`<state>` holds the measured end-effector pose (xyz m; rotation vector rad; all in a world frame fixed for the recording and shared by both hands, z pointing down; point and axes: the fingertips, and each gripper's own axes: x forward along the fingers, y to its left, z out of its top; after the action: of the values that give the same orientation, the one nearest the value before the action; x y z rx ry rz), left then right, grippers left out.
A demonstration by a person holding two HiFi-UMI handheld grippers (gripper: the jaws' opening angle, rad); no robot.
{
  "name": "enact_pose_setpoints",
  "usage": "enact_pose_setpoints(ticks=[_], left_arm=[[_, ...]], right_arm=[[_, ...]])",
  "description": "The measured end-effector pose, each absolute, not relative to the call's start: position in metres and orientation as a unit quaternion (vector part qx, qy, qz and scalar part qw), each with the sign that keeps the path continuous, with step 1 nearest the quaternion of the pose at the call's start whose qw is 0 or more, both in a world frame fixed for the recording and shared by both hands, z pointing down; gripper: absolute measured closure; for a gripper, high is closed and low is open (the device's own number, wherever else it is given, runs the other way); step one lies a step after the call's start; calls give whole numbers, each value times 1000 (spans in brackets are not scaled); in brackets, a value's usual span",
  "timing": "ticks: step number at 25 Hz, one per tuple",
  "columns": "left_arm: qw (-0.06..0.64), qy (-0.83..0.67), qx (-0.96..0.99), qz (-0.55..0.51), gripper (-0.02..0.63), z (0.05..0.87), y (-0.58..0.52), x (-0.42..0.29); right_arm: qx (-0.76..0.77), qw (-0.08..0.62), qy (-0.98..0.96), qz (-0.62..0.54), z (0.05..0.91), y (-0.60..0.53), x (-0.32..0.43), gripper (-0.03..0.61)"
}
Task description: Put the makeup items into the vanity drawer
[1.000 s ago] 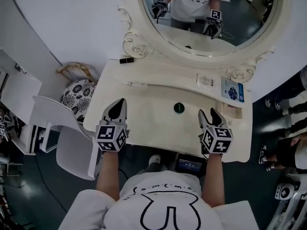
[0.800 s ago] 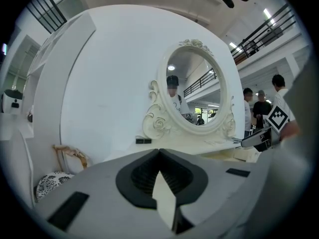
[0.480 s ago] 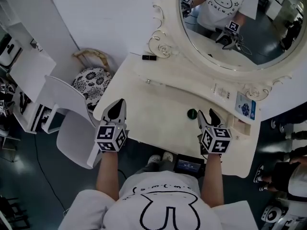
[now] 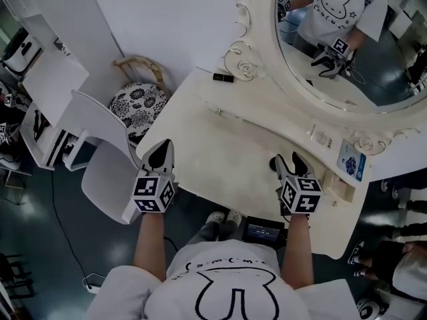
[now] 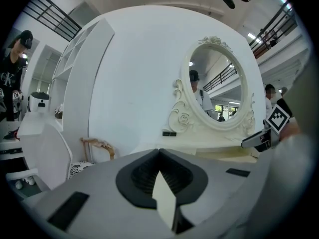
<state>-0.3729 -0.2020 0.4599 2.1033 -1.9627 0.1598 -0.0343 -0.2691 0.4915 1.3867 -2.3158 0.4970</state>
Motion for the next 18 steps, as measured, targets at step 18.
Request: enact_pose_setpoints(ticks=[18], left_arm=[[209, -675, 703, 77, 600, 531, -196, -358]], right_arm=[[464, 275, -806, 244, 584, -269, -30, 391]])
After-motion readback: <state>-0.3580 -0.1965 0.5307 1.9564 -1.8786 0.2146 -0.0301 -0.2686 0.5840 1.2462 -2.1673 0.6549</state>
